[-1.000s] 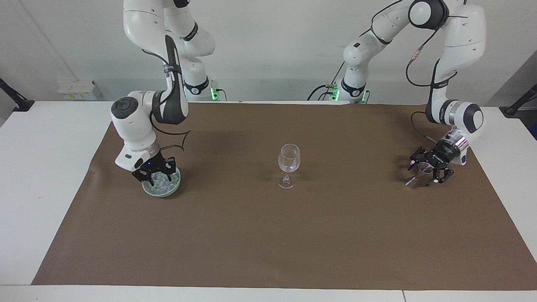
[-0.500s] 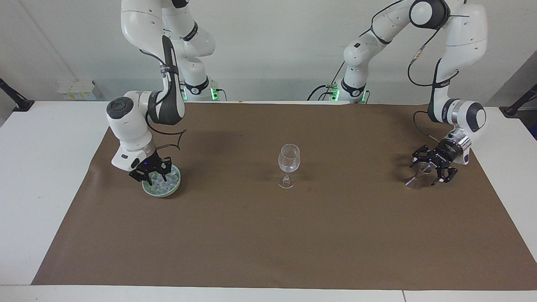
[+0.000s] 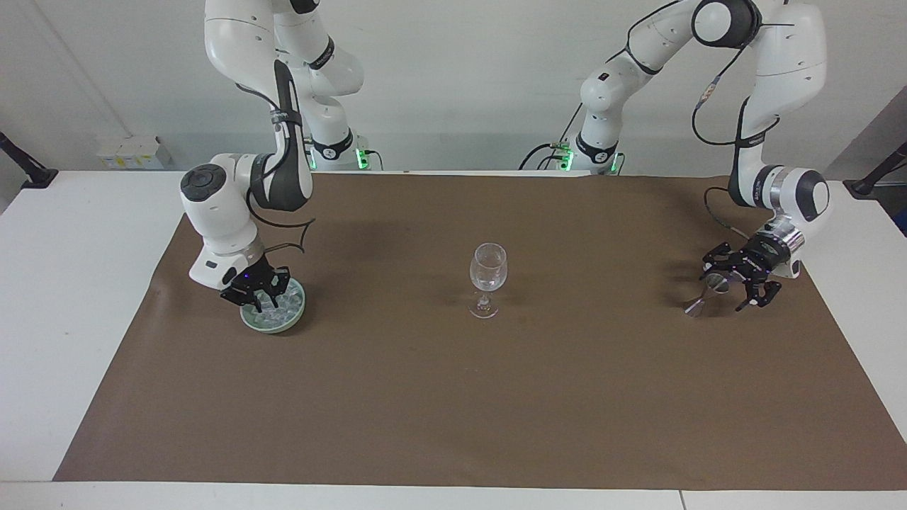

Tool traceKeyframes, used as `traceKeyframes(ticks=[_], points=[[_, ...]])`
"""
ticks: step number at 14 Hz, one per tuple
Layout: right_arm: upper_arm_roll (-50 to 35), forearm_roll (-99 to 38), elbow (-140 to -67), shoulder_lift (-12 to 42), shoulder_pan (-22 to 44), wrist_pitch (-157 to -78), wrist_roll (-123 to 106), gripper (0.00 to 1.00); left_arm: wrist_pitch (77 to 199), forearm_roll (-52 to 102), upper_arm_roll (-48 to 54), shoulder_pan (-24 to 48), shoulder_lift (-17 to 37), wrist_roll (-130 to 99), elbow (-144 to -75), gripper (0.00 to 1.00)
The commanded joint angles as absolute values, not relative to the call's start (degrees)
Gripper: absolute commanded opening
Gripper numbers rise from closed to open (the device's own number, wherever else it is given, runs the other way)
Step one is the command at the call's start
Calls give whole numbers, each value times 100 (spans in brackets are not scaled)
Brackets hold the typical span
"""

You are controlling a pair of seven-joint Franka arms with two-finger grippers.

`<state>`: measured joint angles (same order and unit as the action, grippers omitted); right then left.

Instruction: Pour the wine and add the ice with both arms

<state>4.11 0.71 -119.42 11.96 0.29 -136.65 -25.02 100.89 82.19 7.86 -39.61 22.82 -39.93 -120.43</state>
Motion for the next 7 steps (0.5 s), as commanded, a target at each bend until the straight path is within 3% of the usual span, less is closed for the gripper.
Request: traceKeyframes(ticks=[1, 4, 7], points=[[369, -35, -11997, 1142, 0, -13614, -2610, 23, 9897, 8244, 826, -4052, 2084, -4341, -11962, 100], [369, -35, -11927, 1143, 9, -13492, -2610, 11, 9879, 8218, 835, -4043, 1908, -4631, -11874, 100], [369, -44, -11717, 1116, 9, -13229, -2593, 10, 9879, 8200, 835, -3999, 1732, -4974, -11786, 100]])
